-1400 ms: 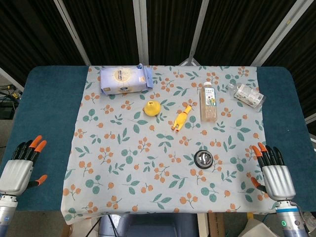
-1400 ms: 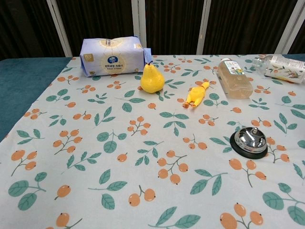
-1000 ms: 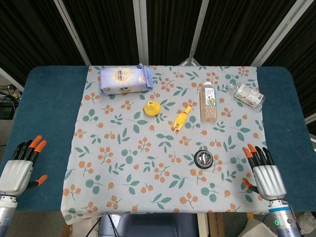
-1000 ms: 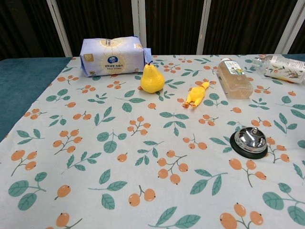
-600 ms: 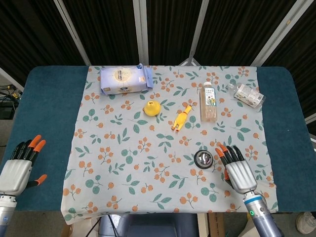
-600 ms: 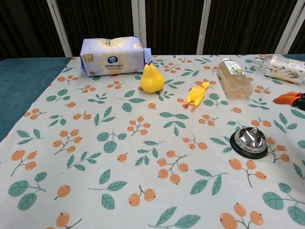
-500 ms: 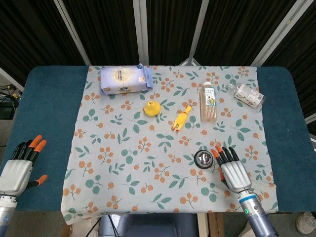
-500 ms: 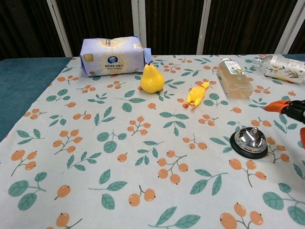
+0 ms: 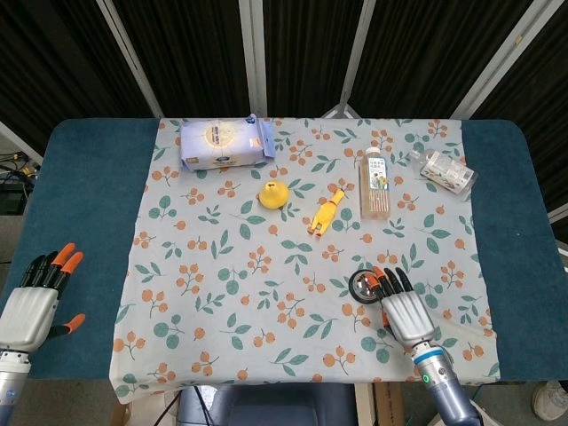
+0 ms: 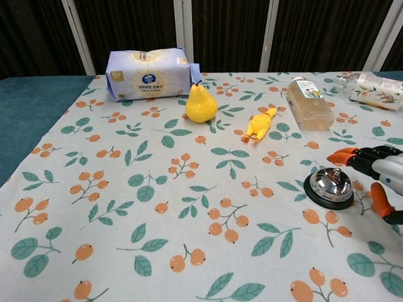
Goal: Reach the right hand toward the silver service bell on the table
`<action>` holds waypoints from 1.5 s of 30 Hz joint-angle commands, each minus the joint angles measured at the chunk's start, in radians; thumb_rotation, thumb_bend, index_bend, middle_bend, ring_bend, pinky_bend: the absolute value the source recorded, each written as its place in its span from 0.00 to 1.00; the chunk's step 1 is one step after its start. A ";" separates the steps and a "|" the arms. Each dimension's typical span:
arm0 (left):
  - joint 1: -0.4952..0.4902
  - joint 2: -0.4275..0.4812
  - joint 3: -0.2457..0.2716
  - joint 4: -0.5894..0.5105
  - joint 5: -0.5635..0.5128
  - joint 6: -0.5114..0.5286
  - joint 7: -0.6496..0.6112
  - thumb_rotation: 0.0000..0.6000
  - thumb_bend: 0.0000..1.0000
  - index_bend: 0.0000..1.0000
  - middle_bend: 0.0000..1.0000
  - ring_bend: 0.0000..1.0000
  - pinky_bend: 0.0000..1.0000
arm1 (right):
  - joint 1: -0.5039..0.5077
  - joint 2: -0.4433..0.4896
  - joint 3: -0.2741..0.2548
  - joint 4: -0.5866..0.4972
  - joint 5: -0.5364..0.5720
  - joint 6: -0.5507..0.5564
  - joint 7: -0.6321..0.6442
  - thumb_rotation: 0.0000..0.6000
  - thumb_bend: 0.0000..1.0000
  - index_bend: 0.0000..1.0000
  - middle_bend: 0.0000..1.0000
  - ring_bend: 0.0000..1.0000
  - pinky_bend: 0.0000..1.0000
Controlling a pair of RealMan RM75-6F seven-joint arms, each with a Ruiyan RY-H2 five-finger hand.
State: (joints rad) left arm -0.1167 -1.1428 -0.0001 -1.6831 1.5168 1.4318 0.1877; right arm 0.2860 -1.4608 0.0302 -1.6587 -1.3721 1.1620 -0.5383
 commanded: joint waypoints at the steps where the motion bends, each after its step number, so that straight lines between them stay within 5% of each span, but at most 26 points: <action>1: 0.000 0.000 0.000 -0.001 -0.001 -0.002 0.001 1.00 0.05 0.00 0.00 0.00 0.00 | 0.002 -0.001 0.001 0.003 0.007 -0.001 -0.002 1.00 0.97 0.00 0.00 0.00 0.00; 18: -0.001 0.003 0.002 -0.003 -0.004 -0.006 -0.002 1.00 0.05 0.00 0.00 0.00 0.00 | 0.003 -0.031 -0.057 0.054 0.044 -0.033 -0.089 1.00 0.97 0.00 0.00 0.00 0.00; 28: 0.000 0.002 0.001 -0.002 -0.003 -0.004 0.000 1.00 0.05 0.00 0.00 0.00 0.00 | 0.011 -0.013 -0.002 0.005 0.000 0.040 -0.024 1.00 0.95 0.00 0.00 0.00 0.00; 36: 0.000 0.003 0.002 -0.002 -0.004 -0.004 0.004 1.00 0.04 0.00 0.00 0.00 0.00 | -0.023 0.131 0.049 -0.114 -0.067 0.176 0.062 1.00 0.45 0.00 0.00 0.00 0.00; 45: 0.001 0.001 0.004 0.004 0.001 -0.001 0.027 1.00 0.03 0.00 0.00 0.00 0.00 | -0.164 0.311 -0.030 -0.068 -0.118 0.324 0.231 1.00 0.37 0.00 0.00 0.00 0.00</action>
State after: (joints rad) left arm -0.1157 -1.1418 0.0037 -1.6791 1.5168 1.4302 0.2144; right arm 0.1549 -1.1771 0.0230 -1.7527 -1.4720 1.4569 -0.3447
